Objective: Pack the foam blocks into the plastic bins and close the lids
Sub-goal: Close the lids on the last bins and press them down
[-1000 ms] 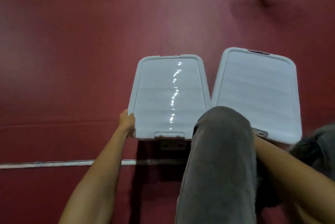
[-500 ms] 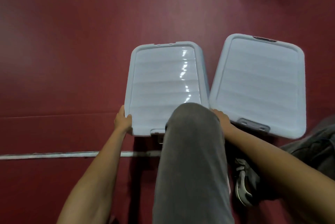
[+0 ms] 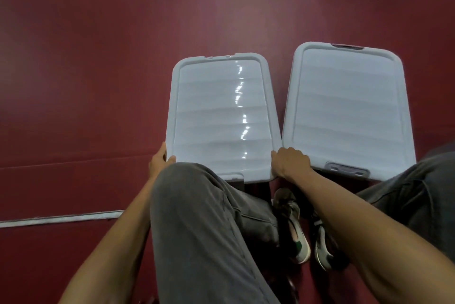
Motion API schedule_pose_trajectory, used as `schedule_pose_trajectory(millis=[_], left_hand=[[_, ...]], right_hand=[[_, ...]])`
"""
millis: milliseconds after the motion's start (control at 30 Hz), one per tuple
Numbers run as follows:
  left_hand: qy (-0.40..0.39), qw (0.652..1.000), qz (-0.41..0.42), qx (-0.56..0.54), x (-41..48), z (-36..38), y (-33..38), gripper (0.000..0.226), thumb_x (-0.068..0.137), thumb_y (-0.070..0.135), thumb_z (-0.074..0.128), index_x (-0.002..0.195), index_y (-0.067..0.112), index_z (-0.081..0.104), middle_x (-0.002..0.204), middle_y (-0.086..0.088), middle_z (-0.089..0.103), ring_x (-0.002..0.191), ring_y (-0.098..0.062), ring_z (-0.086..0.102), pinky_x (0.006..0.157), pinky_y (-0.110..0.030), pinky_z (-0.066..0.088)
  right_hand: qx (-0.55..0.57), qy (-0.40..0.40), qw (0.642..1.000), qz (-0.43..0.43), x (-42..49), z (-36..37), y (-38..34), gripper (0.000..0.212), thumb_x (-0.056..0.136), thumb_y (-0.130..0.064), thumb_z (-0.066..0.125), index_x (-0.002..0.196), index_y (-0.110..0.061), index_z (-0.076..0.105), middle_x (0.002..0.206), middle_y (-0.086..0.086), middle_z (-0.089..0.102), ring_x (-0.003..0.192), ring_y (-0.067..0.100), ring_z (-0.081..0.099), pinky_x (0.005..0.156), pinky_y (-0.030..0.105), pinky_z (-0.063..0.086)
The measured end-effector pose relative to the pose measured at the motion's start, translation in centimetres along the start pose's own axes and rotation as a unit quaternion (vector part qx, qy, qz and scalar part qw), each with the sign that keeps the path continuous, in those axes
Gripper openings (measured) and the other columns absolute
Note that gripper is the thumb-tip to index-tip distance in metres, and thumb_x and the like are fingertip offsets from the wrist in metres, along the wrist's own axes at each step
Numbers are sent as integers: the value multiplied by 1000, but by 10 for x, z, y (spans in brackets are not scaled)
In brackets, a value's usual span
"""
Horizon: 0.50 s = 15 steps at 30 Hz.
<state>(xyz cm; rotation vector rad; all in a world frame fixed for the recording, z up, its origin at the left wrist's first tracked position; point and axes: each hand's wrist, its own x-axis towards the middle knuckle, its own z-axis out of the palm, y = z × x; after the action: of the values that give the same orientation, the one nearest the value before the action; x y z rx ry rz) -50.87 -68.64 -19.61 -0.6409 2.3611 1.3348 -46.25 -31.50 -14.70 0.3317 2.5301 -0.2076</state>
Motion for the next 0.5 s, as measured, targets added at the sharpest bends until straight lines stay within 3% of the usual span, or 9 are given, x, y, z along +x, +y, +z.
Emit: schedule_pose_trajectory(millis=[167, 300, 400, 500], left_hand=[[17, 1000, 11, 19, -6, 3, 12, 66, 98, 12, 59, 155, 27, 29, 156, -9, 39, 139, -32, 43, 115, -46, 37], [77, 996, 1, 34, -5, 14, 19, 60, 100, 11, 54, 156, 22, 32, 154, -13, 41, 138, -32, 44, 112, -30, 33], [75, 997, 7, 11, 1, 16, 14, 60, 100, 16, 54, 155, 26, 33, 156, -9, 40, 141, -29, 40, 116, -32, 30], [66, 998, 23, -7, 1, 14, 22, 59, 101, 22, 55, 154, 34, 31, 157, -7, 37, 145, -28, 35, 119, -37, 28]], right_hand=[[41, -12, 999, 24, 8, -5, -4, 28, 93, -25, 42, 113, -13, 59, 116, 10, 57, 102, 33, 55, 80, 40, 38], [26, -16, 1000, 8, 11, -3, -4, 10, 92, -19, 45, 99, -15, 51, 109, 10, 54, 90, 29, 47, 79, 39, 42], [-6, -6, 1000, -11, 11, -1, -7, 6, 92, -16, 42, 96, -17, 46, 109, 10, 54, 86, 29, 46, 74, 40, 40], [-29, 8, 999, -25, 19, -1, -8, 20, 94, -15, 40, 110, -16, 52, 112, 10, 54, 89, 30, 46, 73, 40, 40]])
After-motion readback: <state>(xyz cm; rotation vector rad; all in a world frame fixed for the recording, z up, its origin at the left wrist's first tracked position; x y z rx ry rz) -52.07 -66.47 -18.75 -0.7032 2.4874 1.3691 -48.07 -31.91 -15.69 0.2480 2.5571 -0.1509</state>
